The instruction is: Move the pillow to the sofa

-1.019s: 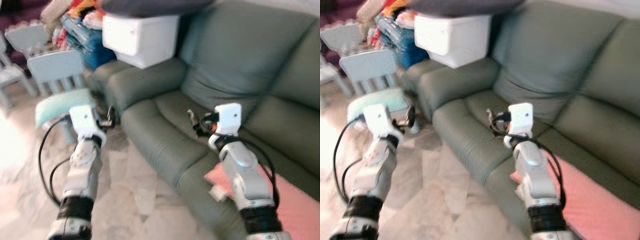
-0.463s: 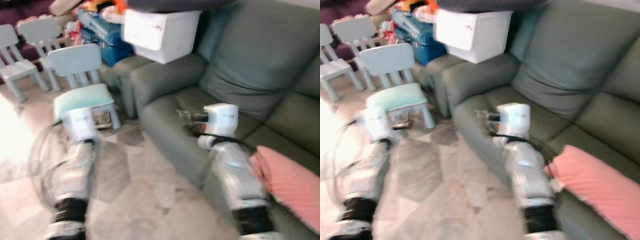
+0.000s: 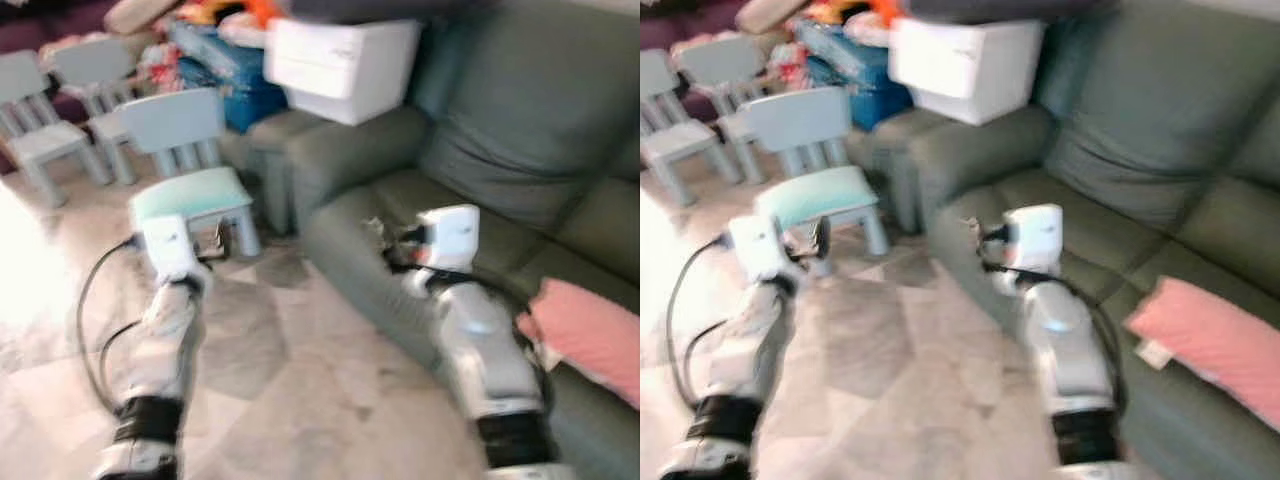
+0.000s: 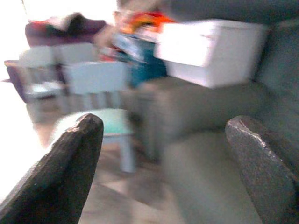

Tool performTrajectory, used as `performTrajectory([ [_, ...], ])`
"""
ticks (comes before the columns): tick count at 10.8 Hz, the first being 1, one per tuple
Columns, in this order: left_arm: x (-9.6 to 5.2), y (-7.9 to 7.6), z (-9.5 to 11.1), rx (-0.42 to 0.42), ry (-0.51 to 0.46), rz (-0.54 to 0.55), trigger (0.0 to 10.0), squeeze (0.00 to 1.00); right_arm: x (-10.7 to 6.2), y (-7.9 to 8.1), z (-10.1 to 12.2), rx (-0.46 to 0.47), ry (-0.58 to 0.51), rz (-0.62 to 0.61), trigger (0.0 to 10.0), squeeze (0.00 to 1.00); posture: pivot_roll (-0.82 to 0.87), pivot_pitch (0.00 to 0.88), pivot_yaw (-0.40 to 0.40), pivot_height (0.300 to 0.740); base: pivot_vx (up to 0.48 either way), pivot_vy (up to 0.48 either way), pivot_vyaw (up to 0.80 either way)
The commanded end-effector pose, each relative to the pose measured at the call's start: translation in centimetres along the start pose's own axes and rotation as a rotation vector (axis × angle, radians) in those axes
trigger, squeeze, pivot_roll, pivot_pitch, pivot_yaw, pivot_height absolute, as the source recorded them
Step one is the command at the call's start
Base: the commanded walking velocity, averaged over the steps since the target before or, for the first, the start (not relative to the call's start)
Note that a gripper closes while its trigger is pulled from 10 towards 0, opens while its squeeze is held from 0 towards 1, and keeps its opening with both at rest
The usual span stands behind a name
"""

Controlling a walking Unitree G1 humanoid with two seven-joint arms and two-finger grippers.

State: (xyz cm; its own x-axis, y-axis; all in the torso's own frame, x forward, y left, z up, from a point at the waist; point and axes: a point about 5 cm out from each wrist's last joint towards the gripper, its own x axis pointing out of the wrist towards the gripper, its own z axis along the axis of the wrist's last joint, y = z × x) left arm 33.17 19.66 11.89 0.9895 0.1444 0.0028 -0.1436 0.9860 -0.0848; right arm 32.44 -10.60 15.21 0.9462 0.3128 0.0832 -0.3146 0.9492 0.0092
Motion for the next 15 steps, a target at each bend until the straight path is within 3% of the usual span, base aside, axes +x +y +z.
performTrajectory([
  [1, 0.13, -0.61, 0.59, 0.002, -0.035, -0.013, 10.0, 0.0, -0.04, -0.59, 0.32, -0.023, -0.006, -0.007, 10.0, 0.0, -0.2, 0.047, 0.025, 0.74, 0.0, 0.0, 0.0],
  [3, 0.07, -0.66, 0.94, -0.013, -0.08, 0.01, 10.0, 0.0, -0.04, -0.5, 0.29, -0.026, -0.005, -0.001, 10.0, 0.0, -0.2, 0.047, 0.025, 0.74, 0.0, 0.0, 0.0],
  [7, 0.13, -0.33, 0.87, -0.082, -0.073, -0.001, 10.0, 0.0, -0.02, -0.07, 0.44, -0.041, -0.014, 0.024, 10.0, 0.0, -0.2, 0.05, 0.024, 0.74, 0.0, 0.0, 0.0],
  [15, 0.15, -0.11, 0.84, -0.087, -0.072, -0.009, 10.0, 0.0, -0.02, 0.39, 0.48, -0.054, -0.021, 0.058, 10.0, 0.0, -0.2, 0.04, 0.025, 0.74, 0.401, 0.06, 0.0],
])
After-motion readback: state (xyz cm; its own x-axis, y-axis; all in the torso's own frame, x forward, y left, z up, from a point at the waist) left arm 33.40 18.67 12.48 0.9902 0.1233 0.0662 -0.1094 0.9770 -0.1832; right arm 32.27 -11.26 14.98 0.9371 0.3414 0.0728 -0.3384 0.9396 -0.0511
